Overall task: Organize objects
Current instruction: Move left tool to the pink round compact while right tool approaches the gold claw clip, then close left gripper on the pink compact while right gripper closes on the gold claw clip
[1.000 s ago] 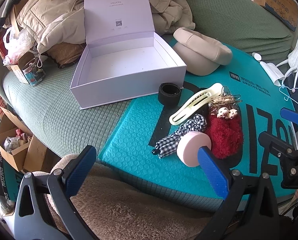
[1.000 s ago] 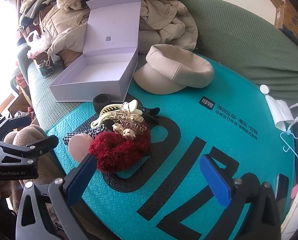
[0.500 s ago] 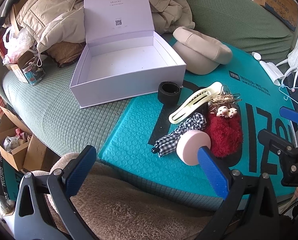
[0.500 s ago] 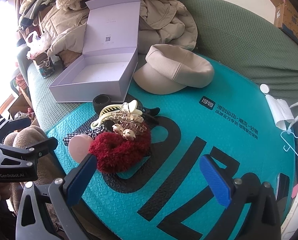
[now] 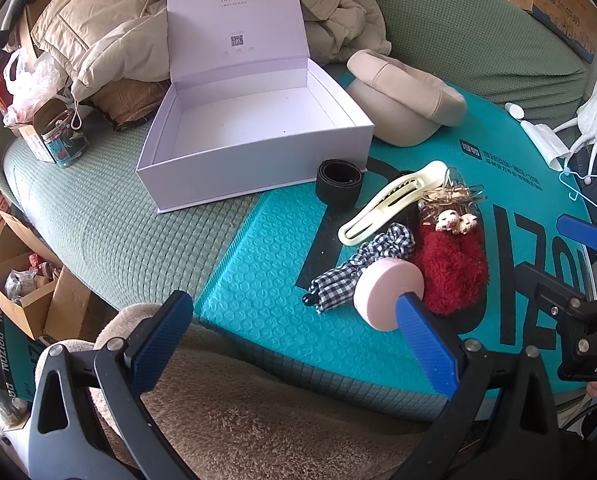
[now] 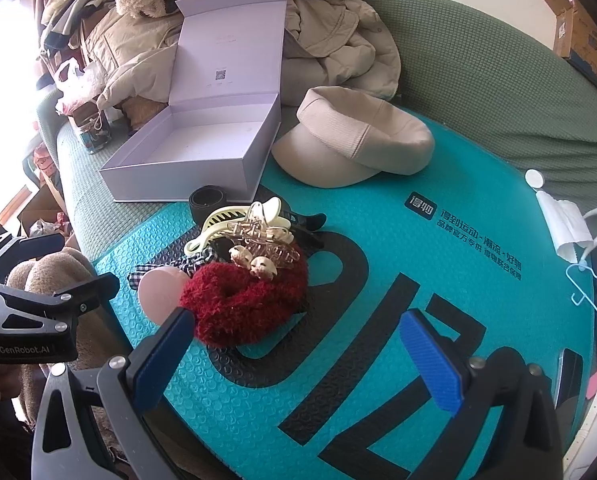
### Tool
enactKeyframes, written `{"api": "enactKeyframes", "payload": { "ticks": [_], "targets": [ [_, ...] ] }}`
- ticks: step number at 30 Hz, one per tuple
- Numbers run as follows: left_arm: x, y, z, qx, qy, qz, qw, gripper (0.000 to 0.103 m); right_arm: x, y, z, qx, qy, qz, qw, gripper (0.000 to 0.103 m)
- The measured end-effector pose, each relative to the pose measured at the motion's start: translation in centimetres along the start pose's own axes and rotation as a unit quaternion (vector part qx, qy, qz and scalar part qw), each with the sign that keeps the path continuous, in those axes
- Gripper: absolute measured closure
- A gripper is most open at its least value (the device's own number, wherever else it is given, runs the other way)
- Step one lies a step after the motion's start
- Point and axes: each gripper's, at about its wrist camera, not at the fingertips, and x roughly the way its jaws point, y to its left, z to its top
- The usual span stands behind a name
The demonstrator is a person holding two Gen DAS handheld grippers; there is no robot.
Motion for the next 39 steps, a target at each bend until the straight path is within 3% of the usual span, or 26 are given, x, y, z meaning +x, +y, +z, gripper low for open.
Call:
{"api": "enactKeyframes", "payload": {
  "ticks": [9, 19, 28, 37, 39],
  "targets": [
    [1.4, -0.2, -0.3, 0.004, 0.018, -0.011, 0.9998, 0.002, 0.9, 0.3, -0.4, -0.003, -0.001, 0.035, 0.999, 0.001],
    [2.3, 0.4, -0.2, -0.014, 0.021, -0.052, 0.9983, 0.010, 2.2, -0.1, 0.3, 0.000, -0.014, 0.052, 0.999, 0.001],
    [2.9, 0.2, 0.3, -0.024, 0.015, -0.080, 0.9964, 0.018, 3.6, -0.4, 1.7, 0.006, -0.029, 0.075, 0.997, 0.008],
    [4.0, 0.2, 0.6, -0.036, 0.024, -0.092, 0.9948, 0.026, 5.0, -0.1, 2.7, -0.004, -0.043, 0.096, 0.994, 0.025],
    [4.1, 0.1, 0.6, -0.037, 0.024, -0.095, 0.9945, 0.029, 5.3, 0.2, 2.9, -0.013, -0.047, 0.098, 0.994, 0.034]
  ]
}}
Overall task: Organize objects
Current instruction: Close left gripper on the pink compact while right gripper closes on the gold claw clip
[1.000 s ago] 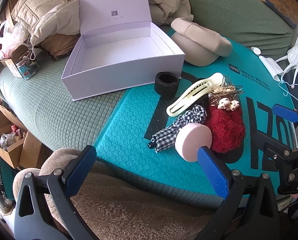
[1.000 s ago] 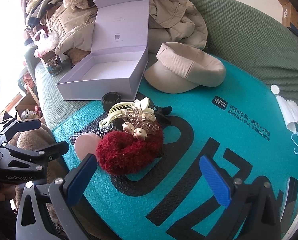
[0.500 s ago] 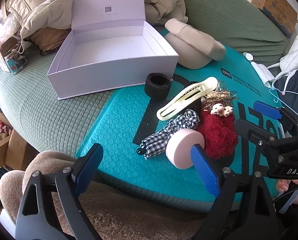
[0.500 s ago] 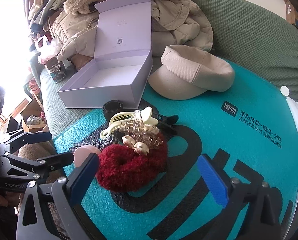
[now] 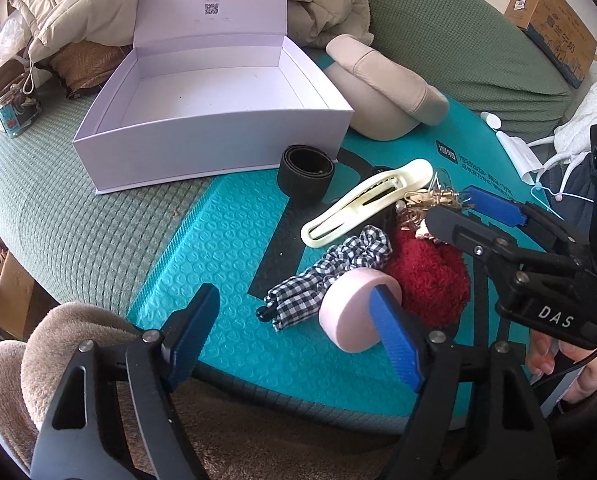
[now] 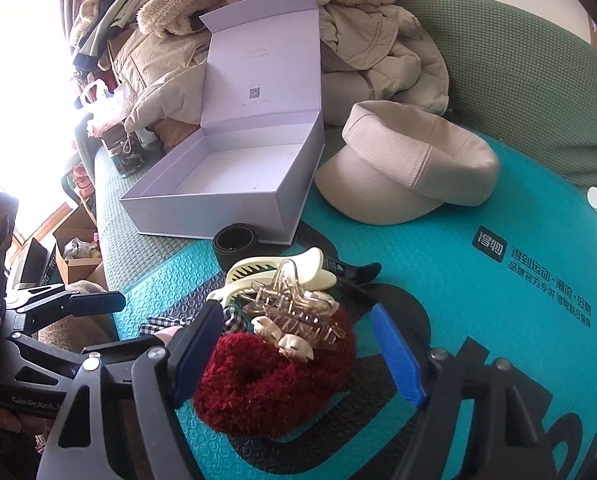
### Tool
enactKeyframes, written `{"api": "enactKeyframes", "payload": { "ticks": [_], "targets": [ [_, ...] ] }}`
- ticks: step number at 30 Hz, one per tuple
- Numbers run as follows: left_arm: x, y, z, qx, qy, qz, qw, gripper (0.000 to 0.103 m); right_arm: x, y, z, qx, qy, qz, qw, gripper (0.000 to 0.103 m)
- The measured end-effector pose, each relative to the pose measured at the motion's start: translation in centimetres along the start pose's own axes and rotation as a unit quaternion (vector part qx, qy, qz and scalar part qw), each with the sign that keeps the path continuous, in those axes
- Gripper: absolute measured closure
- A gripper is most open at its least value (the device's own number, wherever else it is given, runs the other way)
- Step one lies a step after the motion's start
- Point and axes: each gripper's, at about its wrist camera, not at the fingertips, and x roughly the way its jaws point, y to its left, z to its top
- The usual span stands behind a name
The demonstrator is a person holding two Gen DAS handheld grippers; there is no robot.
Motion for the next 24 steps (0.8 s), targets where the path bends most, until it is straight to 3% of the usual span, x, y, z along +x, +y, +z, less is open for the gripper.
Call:
{"api": "enactKeyframes", "payload": {
  "ticks": [6, 8, 10, 24],
  "targets": [
    [-0.2, -0.6, 0.1, 0.008, -0.008, -0.022, 0.9997, 0.037, 0.6, 0.0, 0.2, -0.006, -0.005, 0.005, 1.000, 0.056],
    [-0.4, -0.8, 0.1, 0.011, -0.011, -0.032, 0.9994, 0.042, 0.4, -0.1, 0.1, -0.008, -0.011, 0.010, 1.000, 0.056],
    [-0.4, -1.1, 0.0, 0.013, -0.013, -0.044, 0.9989, 0.056, 0.2, -0.1, 0.1, -0.009, -0.016, 0.010, 1.000, 0.056],
    [0.1, -2.8, -0.5, 0.034, 0.002, -0.053, 0.9980, 0.056, -1.8, -0.7, -1.0, -0.014, -0.020, 0.018, 1.000, 0.056]
  ]
}}
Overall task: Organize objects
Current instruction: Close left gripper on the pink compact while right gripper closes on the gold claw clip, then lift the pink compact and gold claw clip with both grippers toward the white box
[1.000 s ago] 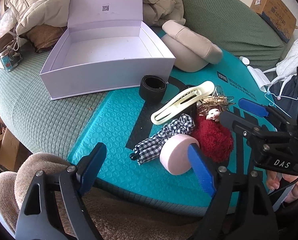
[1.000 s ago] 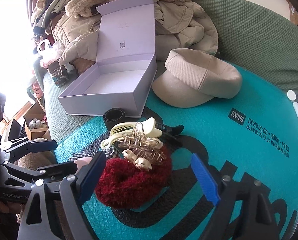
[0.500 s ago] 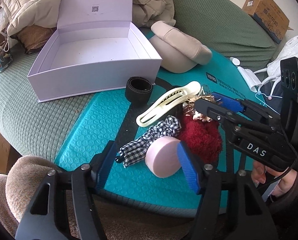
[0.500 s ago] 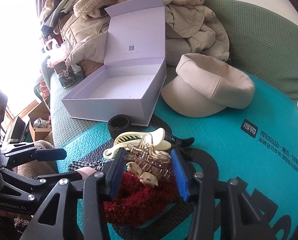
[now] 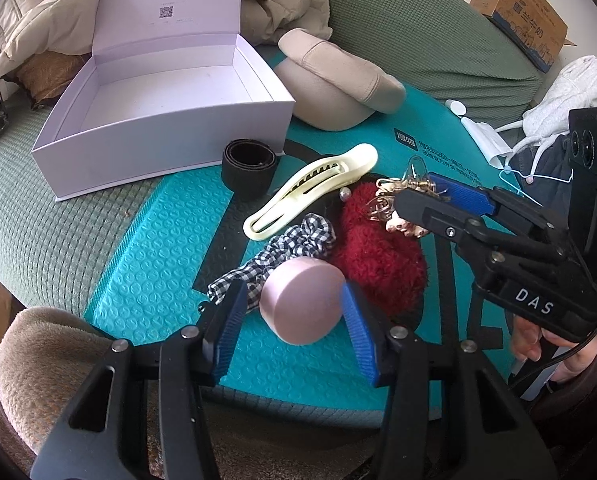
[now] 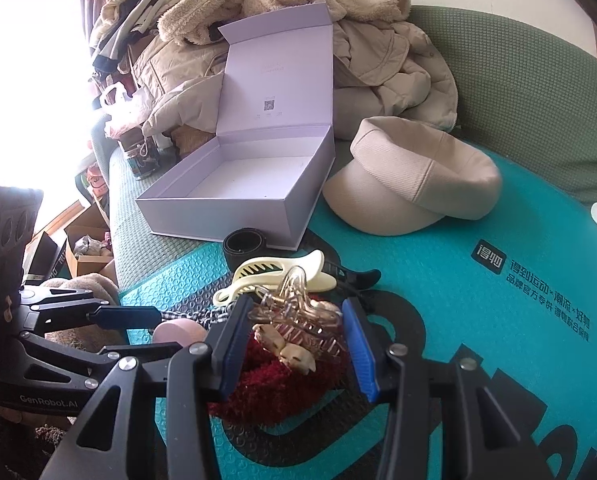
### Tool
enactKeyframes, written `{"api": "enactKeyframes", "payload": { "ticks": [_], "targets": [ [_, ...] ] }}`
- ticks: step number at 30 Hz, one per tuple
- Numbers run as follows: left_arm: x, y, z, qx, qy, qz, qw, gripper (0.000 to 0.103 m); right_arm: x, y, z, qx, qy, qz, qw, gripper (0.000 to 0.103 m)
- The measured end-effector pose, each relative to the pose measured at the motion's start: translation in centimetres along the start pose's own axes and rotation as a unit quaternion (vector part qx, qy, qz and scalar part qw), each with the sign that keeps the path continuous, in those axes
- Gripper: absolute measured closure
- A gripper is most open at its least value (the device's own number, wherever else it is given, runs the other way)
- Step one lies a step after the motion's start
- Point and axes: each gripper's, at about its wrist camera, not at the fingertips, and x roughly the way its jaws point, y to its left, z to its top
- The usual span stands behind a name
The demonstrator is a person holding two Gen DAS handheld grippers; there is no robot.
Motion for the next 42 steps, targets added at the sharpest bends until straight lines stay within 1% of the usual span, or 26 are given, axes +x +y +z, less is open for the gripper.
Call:
{"api": "enactKeyframes", "payload": {
  "ticks": [5, 10, 13, 17, 23, 30, 34, 42],
  "targets": [
    [0.4, -0.7, -0.3, 0.010, 0.007, 0.000, 0.9999, 0.056, -0.3, -0.4, -0.6, 0.007, 0.007, 0.002, 1.000, 0.056],
    [1.6, -0.8, -0.7, 0.013, 0.016, 0.012, 0.9997, 0.056, -0.4, -0.2, -0.7, 0.003, 0.007, 0.004, 1.000, 0.056],
    [2.4, -0.8, -0.8, 0.011, 0.023, 0.009, 0.9996, 0.055, -0.2, -0.1, -0.8, 0.002, 0.008, 0.009, 1.000, 0.056],
    [3.1, -0.6, -0.9, 0.004, 0.022, 0.006, 0.9997, 0.055, 0.1, -0.1, -0.8, 0.002, 0.014, 0.015, 1.000, 0.056],
    [3.4, -0.5, -1.0, 0.008, 0.011, 0.006, 0.9999, 0.055, 0.5, -0.1, -0.7, 0.005, 0.014, 0.020, 1.000, 0.056],
    [3.3, -0.2, -1.1, 0.007, 0.006, -0.003, 0.9999, 0.055, 0.5, 0.2, -0.9, -0.004, 0.006, 0.017, 1.000, 0.056],
    [2.8, 0.0, -1.1, 0.003, 0.008, -0.009, 0.9999, 0.055, 0.4, -0.1, -0.8, 0.005, 0.005, 0.019, 1.000, 0.056],
    [1.0, 0.3, -0.8, -0.003, -0.005, -0.007, 1.0000, 0.055, 0.1, -0.1, -0.2, 0.008, 0.005, 0.020, 1.000, 0.056]
  ]
}}
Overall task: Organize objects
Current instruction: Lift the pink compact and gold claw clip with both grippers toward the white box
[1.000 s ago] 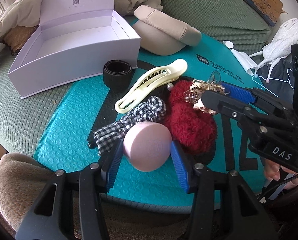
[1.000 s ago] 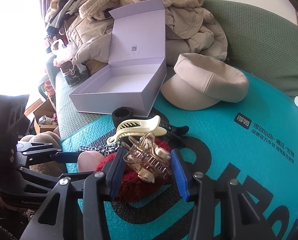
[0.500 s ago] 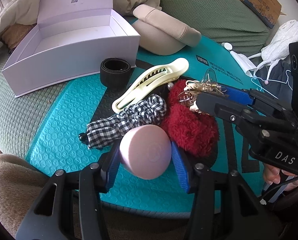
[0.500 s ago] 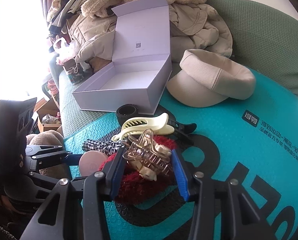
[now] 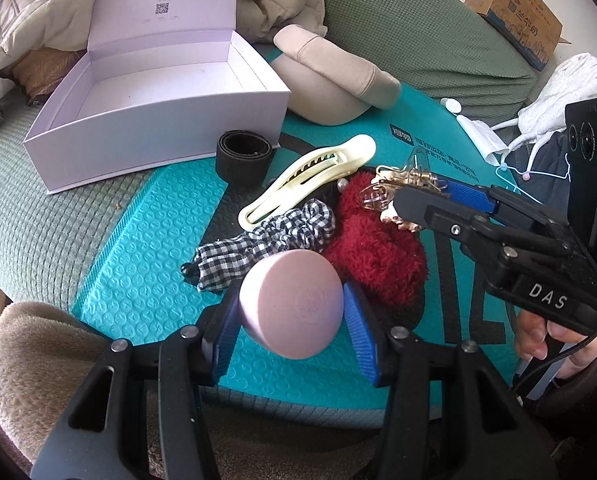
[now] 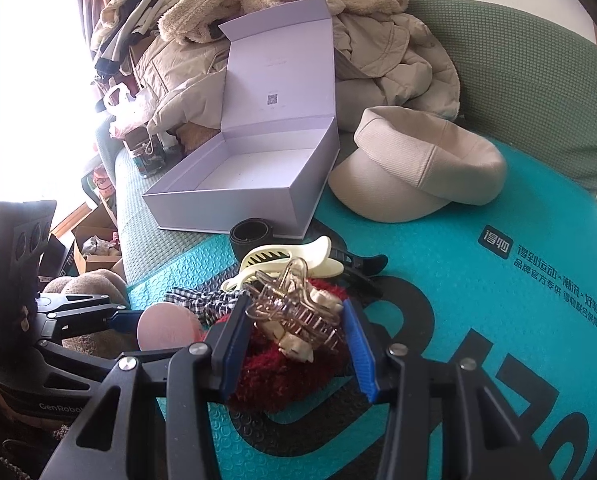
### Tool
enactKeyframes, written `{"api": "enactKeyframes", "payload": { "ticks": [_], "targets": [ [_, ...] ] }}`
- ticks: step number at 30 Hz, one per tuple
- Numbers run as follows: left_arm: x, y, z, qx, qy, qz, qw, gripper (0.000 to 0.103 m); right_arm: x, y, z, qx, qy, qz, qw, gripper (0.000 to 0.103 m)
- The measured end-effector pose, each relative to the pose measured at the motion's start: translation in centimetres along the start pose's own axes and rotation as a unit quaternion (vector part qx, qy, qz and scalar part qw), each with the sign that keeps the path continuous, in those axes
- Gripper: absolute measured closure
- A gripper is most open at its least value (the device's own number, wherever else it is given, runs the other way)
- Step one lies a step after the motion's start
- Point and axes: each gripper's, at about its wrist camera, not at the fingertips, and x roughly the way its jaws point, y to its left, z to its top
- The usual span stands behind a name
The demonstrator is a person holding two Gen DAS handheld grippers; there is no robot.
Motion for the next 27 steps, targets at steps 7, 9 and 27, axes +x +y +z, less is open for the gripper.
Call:
{"api": "enactKeyframes", "payload": {
  "ticks": [7, 9, 27],
  "targets": [
    [-2.0, 1.5, -0.3, -0.018, -0.014, 0.009, 0.9997, 0.055, -0.9, 1.5, 0.9, -0.016, -0.014, -0.002, 1.000, 0.056],
    [-2.6, 1.9, -0.5, -0.024, -0.018, 0.012, 0.9995, 0.055, -1.1, 2.1, 0.9, -0.023, -0.014, -0.001, 1.000, 0.056],
    [-9.8, 6.4, -2.9, -0.067, -0.062, 0.058, 0.9941, 0.055, -0.9, 8.6, 0.9, -0.069, 0.004, 0.045, 0.997, 0.056]
  ]
}}
